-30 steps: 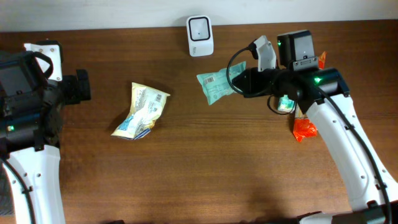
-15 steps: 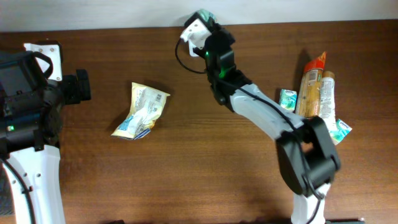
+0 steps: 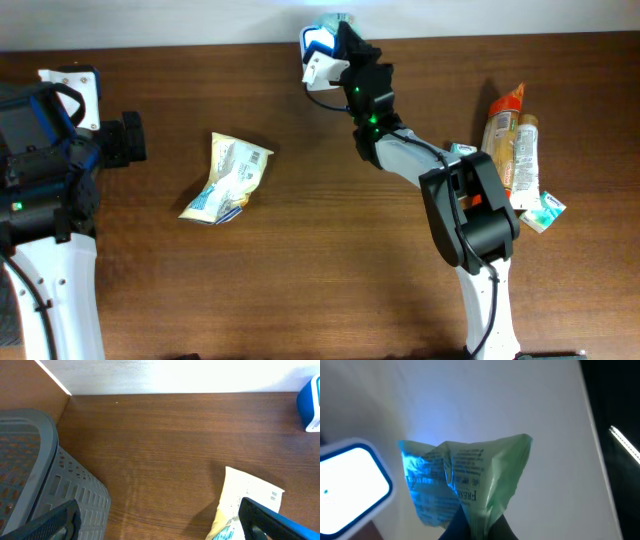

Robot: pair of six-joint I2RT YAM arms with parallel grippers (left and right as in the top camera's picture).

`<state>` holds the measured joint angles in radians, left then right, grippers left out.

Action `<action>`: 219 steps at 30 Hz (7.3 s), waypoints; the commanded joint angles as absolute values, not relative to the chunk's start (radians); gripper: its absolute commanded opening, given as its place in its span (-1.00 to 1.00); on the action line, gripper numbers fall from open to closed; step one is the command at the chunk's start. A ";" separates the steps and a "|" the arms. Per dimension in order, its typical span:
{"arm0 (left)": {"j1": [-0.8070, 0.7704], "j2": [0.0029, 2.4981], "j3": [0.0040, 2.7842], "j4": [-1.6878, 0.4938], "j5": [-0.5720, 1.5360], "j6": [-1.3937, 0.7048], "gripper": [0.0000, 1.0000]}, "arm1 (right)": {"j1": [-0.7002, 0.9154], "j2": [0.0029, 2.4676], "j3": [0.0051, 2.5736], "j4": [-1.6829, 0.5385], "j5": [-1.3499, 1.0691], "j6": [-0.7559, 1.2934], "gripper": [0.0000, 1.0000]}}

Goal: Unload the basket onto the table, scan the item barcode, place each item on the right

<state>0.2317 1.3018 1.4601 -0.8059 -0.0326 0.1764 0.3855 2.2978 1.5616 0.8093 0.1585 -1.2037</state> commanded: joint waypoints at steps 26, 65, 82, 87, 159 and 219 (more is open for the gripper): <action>0.237 1.301 1.470 -0.805 -0.021 0.189 0.98 | 0.353 2.431 1.809 0.654 0.131 -1.208 -0.92; 0.237 1.301 1.470 -0.805 -0.021 0.189 0.99 | -0.156 1.764 1.547 -1.211 0.030 0.245 -0.92; 0.237 1.301 1.470 -0.805 -0.022 0.189 0.98 | -0.308 1.763 1.388 -0.836 -0.192 0.117 0.62; 0.237 1.301 1.470 -0.805 -0.021 0.189 0.98 | -0.133 1.762 1.744 -1.097 -0.235 0.083 0.68; 0.237 1.301 1.470 -0.805 -0.021 0.189 0.98 | 0.823 2.375 1.857 -0.363 -0.410 0.365 -0.92; 0.237 1.301 1.470 -0.805 -0.021 0.189 0.98 | 0.417 2.231 1.813 -1.154 -0.425 -0.270 -0.56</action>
